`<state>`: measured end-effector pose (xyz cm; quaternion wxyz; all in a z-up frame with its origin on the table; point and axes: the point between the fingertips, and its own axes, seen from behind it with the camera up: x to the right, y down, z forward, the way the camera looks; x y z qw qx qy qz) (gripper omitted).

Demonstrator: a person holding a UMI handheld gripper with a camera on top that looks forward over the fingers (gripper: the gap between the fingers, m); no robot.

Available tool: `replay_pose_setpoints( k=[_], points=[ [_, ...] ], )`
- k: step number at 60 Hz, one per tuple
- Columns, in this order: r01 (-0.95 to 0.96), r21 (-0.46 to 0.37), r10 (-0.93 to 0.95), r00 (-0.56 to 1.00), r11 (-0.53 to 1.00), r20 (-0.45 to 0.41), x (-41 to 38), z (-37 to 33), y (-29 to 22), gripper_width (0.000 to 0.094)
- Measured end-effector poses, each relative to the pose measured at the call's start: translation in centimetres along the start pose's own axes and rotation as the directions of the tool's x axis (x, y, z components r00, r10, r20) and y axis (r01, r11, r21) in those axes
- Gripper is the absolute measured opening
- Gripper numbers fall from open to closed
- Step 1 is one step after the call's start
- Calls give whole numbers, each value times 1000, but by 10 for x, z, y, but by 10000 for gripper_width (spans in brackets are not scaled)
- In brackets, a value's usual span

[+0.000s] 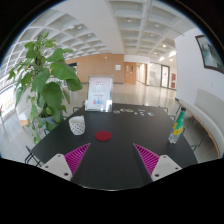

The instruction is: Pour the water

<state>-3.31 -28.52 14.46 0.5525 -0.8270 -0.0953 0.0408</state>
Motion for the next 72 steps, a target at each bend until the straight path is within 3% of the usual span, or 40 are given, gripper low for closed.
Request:
replay_pose_setpoints(
  k=[14,21,37,54,63,70,72],
  points=[
    [-4,-75,-3,996,997,-90,71,14,47,855],
    [-17,-100,-1,984,995,-176,130,21,73,857],
    [4,-20,-11,931,1000,-366,277,60,50,859],
    [-124,78,145,907,989,-396,361,155,13,862],
    [-75,86,103,912,993,-397,375,197,7,789],
    [-67,96,101,909,993,-403,384,212,4,568],
    [-69,111,108,909,991,-403,385,211,2,559]
  ],
)
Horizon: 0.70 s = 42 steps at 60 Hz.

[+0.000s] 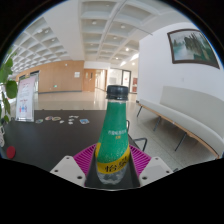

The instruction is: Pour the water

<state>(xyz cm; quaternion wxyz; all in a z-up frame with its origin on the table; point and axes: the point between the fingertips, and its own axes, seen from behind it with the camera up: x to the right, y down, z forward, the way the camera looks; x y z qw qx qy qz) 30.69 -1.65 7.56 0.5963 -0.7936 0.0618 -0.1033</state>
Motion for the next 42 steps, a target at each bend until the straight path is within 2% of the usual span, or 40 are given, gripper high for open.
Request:
replay_pose_setpoints(
  k=[10,16,20,27,32,42],
  points=[
    [3,10,-2,999,1000,-33,8,-3,0,419],
    [-6,-3,6,998,1000,-59,6,-9,-5,403],
    [23,19,-20,994,1000,-109,14,-21,-24,402],
    [123,53,-108,967,991,-231,26,-44,-75,402],
    [258,79,-216,911,963,-351,19,-68,-123,403],
    [582,138,-453,741,801,-496,-49,-107,-234,403]
  ],
)
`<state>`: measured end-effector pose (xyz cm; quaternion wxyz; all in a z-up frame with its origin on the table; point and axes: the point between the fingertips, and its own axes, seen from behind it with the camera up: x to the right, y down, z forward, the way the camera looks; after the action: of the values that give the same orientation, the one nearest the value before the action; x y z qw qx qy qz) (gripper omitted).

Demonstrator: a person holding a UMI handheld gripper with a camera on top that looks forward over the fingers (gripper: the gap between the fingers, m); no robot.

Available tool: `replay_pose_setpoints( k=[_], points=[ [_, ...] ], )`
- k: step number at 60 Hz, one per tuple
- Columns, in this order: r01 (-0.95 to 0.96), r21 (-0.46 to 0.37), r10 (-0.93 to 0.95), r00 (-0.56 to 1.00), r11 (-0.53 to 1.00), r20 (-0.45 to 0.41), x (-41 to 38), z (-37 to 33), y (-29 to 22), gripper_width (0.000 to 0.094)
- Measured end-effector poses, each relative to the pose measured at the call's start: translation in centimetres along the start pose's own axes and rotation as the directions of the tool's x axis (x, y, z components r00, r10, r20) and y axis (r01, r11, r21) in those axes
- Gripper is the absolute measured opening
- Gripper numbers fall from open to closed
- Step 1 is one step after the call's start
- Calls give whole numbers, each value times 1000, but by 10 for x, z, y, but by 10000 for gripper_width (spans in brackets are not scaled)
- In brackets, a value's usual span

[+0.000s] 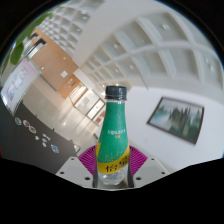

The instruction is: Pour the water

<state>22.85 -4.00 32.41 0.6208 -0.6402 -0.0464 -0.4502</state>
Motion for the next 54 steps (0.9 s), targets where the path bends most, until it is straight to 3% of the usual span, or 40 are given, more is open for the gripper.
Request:
replay_pose_setpoints(
  k=[9,19,25,35,46,54],
  points=[
    [368,251,-354,930,895,-102,-43,-41,-134,403],
    [710,486,-678,680,510,-281,-160,-107,-234,404],
    [802,559,-769,488,210,-412,-237,-145,-238,402],
    [799,563,-780,209,-211,-590,-345,-205,-231,404],
    [800,573,-811,211,-177,-546,-355,-202,-216,401],
    [759,651,-789,395,-8,-470,-327,-211,-245,403]
  ],
)
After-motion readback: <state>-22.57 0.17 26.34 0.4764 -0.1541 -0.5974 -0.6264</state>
